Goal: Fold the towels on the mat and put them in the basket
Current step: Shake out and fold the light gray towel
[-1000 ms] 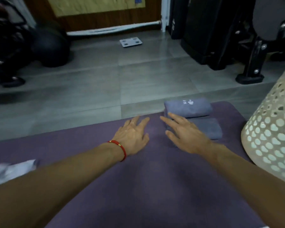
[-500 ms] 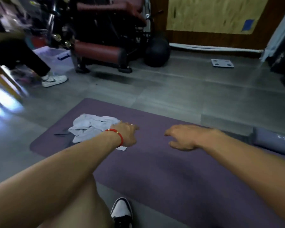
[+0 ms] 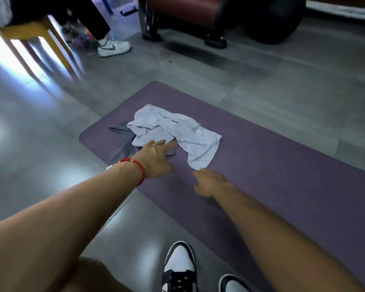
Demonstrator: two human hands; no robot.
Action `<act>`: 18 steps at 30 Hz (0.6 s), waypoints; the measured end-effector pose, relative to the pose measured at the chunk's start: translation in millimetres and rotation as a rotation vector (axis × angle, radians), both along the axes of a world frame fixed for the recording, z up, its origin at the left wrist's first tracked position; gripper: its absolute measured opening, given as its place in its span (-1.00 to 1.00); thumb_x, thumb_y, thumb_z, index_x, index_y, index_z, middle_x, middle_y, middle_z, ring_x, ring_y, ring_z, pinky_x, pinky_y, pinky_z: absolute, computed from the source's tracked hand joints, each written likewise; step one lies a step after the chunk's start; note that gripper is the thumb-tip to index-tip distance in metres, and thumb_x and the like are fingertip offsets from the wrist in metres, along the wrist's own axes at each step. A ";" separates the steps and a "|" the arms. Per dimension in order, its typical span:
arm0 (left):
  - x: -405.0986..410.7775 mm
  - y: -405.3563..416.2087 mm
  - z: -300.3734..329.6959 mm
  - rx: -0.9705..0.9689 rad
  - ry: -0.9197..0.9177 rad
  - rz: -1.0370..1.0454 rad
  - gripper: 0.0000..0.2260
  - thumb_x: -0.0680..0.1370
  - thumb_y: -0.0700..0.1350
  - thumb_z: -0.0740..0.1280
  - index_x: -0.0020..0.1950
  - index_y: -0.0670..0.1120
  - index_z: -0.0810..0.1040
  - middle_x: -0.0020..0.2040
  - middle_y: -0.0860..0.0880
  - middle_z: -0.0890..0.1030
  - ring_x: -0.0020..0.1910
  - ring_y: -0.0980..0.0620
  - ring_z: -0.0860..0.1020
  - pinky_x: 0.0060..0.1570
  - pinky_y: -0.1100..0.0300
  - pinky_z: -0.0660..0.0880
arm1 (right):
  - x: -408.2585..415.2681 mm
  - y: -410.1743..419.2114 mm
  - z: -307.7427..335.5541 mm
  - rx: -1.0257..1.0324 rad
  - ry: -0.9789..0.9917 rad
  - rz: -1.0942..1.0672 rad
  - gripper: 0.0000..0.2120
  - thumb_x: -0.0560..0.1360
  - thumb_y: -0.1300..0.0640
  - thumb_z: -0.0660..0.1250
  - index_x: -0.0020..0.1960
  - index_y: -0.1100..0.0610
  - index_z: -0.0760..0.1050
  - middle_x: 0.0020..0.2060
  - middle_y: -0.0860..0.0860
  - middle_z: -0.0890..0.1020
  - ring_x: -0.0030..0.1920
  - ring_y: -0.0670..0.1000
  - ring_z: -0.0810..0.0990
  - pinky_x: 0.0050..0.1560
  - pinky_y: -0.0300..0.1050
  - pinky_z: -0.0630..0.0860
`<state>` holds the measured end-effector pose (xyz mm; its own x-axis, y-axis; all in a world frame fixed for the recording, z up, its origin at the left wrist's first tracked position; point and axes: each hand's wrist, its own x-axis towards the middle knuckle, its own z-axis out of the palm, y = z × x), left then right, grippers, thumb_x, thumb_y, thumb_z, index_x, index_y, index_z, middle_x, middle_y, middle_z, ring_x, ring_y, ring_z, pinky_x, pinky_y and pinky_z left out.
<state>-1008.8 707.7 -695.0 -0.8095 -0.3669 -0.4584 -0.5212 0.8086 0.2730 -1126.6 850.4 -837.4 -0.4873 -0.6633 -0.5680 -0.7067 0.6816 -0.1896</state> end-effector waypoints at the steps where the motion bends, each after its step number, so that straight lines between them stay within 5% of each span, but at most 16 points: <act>1: -3.1 -0.2 -4.9 0.017 0.017 0.005 -0.32 0.53 -0.01 0.35 0.58 0.18 0.11 0.60 0.03 0.08 0.60 -0.07 -0.05 0.52 -0.11 0.06 | -5.0 -10.3 -13.9 0.019 -0.009 -0.015 -0.50 0.60 -0.01 0.22 0.51 0.04 0.27 0.41 0.07 0.34 0.42 0.17 0.37 0.38 0.19 0.34; 5: -15.2 3.9 -18.6 0.017 0.083 -0.039 -0.24 0.34 0.22 0.22 0.54 0.24 0.13 0.59 0.08 0.14 0.59 0.01 -0.03 0.50 -0.19 0.08 | -21.5 -40.4 -65.0 0.022 -0.013 -0.110 -0.48 0.59 0.02 0.20 0.53 -0.05 0.25 0.54 0.05 0.14 0.52 0.17 0.17 0.44 0.24 0.24; 10: -15.8 15.9 -18.2 -0.009 0.070 -0.048 -0.38 0.53 0.04 0.31 0.54 0.25 0.12 0.53 0.06 0.19 0.53 0.00 0.03 0.48 -0.16 0.14 | -39.3 -47.1 -109.1 0.049 -0.047 -0.165 -0.42 0.59 0.00 0.19 0.56 -0.18 0.11 0.60 0.01 -0.15 0.56 0.19 -0.06 0.47 0.28 0.16; 15: -18.9 15.8 -17.1 -0.027 0.043 -0.067 -0.38 0.54 0.02 0.31 0.53 0.27 0.12 0.53 0.07 0.18 0.54 -0.01 0.01 0.48 -0.16 0.13 | -45.3 -31.7 -118.5 -0.084 0.034 -0.207 -0.49 0.64 0.02 0.18 0.51 0.23 0.28 0.59 -0.01 0.10 0.52 0.10 0.22 0.47 0.07 0.26; 18: -20.6 16.3 -17.8 -0.037 0.036 -0.080 -0.40 0.55 0.02 0.31 0.54 0.24 0.14 0.54 0.05 0.18 0.55 -0.03 0.02 0.47 -0.16 0.14 | -47.5 -12.7 -94.1 -0.229 0.049 -0.254 -0.63 0.65 0.05 0.22 0.34 0.28 0.47 0.42 0.10 0.40 0.36 0.15 0.46 0.32 0.00 0.37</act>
<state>-1029.5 724.0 -712.8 -0.8524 -0.3169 -0.4159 -0.4451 0.8571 0.2592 -1174.1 837.7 -931.5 -0.6764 -0.6246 -0.3903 -0.5315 0.7808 -0.3283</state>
